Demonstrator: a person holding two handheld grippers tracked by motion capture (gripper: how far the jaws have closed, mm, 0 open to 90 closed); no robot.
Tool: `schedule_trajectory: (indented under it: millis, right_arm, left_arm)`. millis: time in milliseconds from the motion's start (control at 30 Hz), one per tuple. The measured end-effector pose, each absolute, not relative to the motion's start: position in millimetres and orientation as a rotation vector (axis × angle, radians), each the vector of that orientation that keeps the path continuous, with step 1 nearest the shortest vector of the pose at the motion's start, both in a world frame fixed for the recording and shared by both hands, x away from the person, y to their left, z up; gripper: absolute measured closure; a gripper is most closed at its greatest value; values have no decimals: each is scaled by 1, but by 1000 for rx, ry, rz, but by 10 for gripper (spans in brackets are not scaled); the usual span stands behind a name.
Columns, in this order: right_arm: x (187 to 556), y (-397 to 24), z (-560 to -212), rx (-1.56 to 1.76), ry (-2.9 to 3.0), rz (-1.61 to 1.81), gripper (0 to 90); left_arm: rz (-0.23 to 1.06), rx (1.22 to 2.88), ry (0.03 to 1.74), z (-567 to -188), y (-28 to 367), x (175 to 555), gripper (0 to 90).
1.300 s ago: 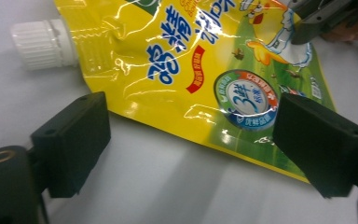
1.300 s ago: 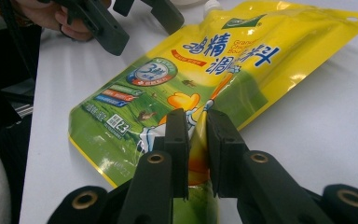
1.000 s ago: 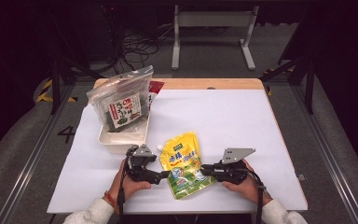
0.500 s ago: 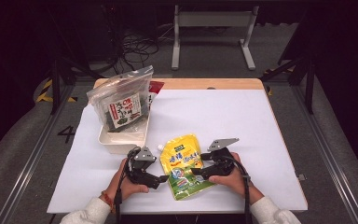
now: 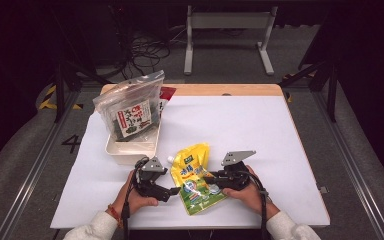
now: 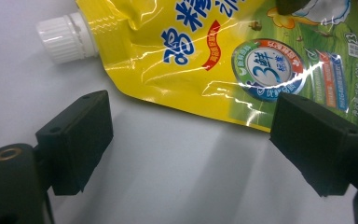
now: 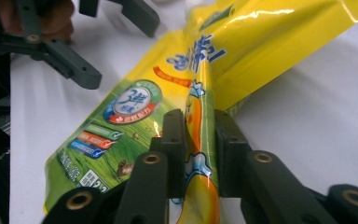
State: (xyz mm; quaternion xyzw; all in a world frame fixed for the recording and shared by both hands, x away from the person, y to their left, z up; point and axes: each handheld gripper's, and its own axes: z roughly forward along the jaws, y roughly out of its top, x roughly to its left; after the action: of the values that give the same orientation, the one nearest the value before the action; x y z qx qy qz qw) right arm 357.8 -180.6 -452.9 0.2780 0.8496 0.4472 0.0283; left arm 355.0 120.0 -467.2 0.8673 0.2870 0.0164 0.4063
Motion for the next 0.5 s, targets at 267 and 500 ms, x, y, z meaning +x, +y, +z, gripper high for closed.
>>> schedule_trajectory:
  millis: [267, 500]
  right_arm:
    - [348, -189, -448, 777, 2496, 1511, 799]
    - [342, -190, -443, 726, 2397, 1591, 801]
  left_arm:
    - [-52, 2138, 735, -467, 126, 351, 144]
    - [-128, 2129, 683, -468, 110, 349, 165]
